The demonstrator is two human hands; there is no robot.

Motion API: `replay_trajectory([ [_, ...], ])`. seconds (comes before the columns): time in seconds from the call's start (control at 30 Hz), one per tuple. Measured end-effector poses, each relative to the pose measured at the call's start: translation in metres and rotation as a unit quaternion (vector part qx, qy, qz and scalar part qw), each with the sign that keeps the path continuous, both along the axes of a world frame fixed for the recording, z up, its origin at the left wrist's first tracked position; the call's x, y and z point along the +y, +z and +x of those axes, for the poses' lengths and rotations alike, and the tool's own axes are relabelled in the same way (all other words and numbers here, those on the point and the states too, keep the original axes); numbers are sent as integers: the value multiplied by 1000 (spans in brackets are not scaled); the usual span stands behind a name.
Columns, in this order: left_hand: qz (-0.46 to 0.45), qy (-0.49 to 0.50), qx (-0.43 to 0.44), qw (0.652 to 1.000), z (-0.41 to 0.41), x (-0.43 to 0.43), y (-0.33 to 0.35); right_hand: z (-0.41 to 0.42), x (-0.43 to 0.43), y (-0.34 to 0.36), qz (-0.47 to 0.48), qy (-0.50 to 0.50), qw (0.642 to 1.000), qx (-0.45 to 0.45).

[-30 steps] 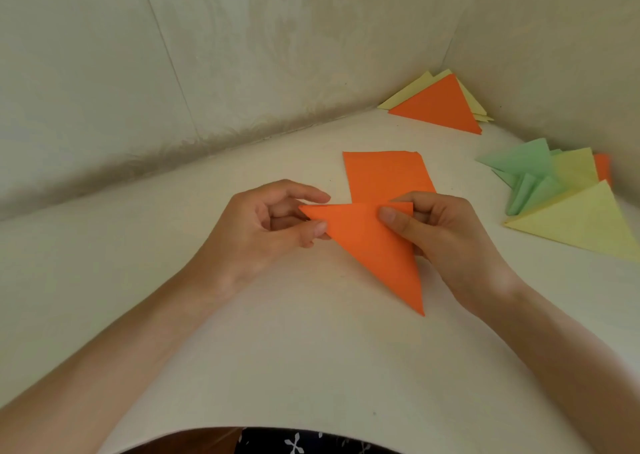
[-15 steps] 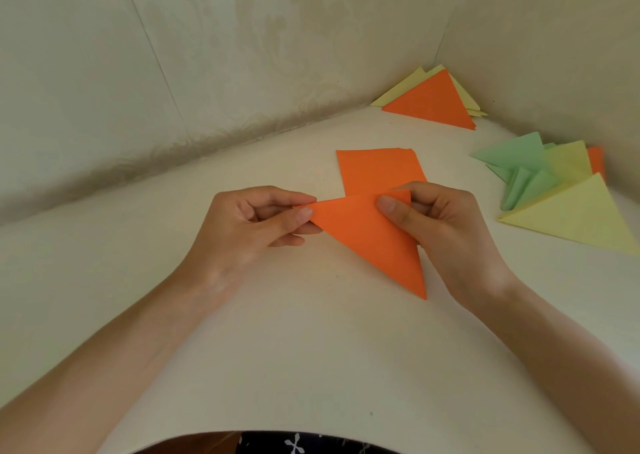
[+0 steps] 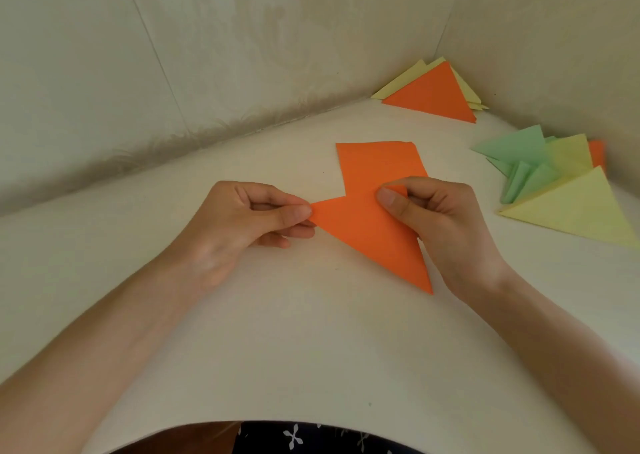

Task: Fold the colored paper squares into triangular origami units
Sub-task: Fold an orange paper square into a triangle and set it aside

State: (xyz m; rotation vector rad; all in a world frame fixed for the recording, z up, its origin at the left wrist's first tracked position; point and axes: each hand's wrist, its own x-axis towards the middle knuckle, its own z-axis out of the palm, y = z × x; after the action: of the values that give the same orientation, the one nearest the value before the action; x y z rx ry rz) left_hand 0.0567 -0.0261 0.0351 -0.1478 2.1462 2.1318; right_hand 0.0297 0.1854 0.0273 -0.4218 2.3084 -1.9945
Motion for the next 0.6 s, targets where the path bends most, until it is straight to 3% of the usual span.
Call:
replay_trajectory([
  [0.33, -119, -122, -48, 984, -3, -14, 9, -5, 4, 1, 49, 30, 998, 20],
  [0.6, -226, -251, -27, 941, 2, -15, 9, 0, 3, 10, 111, 84, 990, -7],
])
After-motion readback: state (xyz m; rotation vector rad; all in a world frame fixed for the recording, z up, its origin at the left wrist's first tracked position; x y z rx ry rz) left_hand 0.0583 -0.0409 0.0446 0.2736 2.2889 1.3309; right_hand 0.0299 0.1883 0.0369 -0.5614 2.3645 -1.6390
